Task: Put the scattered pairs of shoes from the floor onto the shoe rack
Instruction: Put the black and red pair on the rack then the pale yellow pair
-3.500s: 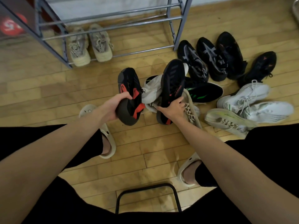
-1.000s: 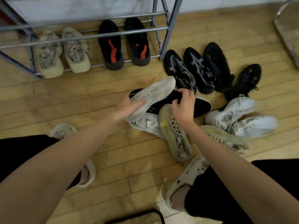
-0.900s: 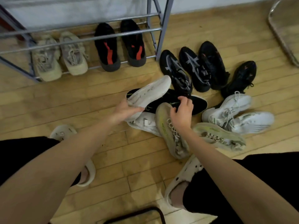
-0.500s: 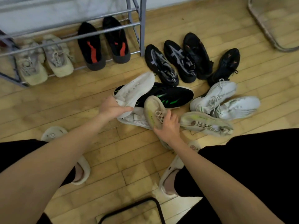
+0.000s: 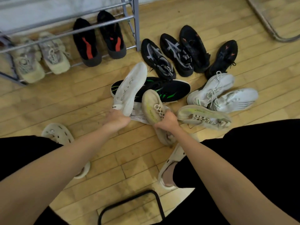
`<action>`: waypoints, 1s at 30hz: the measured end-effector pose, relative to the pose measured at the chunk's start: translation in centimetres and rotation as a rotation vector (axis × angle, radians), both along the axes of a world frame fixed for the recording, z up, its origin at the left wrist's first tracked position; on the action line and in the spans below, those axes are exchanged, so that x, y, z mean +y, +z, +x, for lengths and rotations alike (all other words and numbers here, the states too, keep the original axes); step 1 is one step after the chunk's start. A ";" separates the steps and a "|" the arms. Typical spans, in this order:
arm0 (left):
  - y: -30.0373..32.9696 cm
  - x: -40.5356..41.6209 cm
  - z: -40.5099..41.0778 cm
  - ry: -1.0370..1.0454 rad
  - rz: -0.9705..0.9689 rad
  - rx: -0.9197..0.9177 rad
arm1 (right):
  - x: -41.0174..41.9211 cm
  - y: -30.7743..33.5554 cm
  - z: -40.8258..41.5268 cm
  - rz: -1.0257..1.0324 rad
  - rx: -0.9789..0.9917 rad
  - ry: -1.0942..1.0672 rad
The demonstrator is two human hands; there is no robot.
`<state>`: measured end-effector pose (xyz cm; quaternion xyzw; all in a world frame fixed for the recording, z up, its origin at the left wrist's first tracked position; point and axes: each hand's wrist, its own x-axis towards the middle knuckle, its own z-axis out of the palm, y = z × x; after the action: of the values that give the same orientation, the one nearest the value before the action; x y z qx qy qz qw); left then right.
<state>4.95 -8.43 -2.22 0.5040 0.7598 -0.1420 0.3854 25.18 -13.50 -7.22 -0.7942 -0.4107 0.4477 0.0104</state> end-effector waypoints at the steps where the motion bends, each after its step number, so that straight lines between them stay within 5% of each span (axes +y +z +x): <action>1: 0.3 -0.4 0.3 0.013 -0.037 -0.009 | 0.2 0.2 0.4 -0.014 0.125 -0.067; 4: 0.9 -1.2 1.1 0.014 -0.043 -0.009 | 0.4 1.7 0.8 -0.052 0.449 -0.210; 8: 1.7 -1.3 2.3 0.156 -0.053 -0.101 | 0.7 4.2 -0.2 0.045 0.581 -0.250; 13: 4.2 -2.3 4.1 -0.193 -0.231 -0.404 | 1.7 6.9 -1.1 0.240 0.587 -0.348; 17: 4.8 -3.0 5.0 -0.139 0.074 -0.504 | 1.7 8.2 -1.1 0.238 0.701 -0.480; 20: 5.0 -2.8 4.8 -0.060 0.131 -0.546 | 1.5 8.0 -0.2 0.234 0.735 -0.579; 23: 4.8 -2.7 4.8 -0.008 0.068 -0.587 | 1.3 6.6 1.9 0.344 0.501 -0.523; 27: 4.3 -2.7 5.1 0.070 0.047 -0.621 | -1.5 3.1 6.5 0.490 -0.300 -0.099; 30: 3.7 -2.5 5.5 0.102 0.009 -0.633 | -3.8 1.1 9.2 0.277 -0.483 0.099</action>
<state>10.42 -10.98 1.51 0.4860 0.6272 0.0446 0.6070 34.34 -17.32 -6.11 -0.8478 -0.4970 0.1849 -0.0012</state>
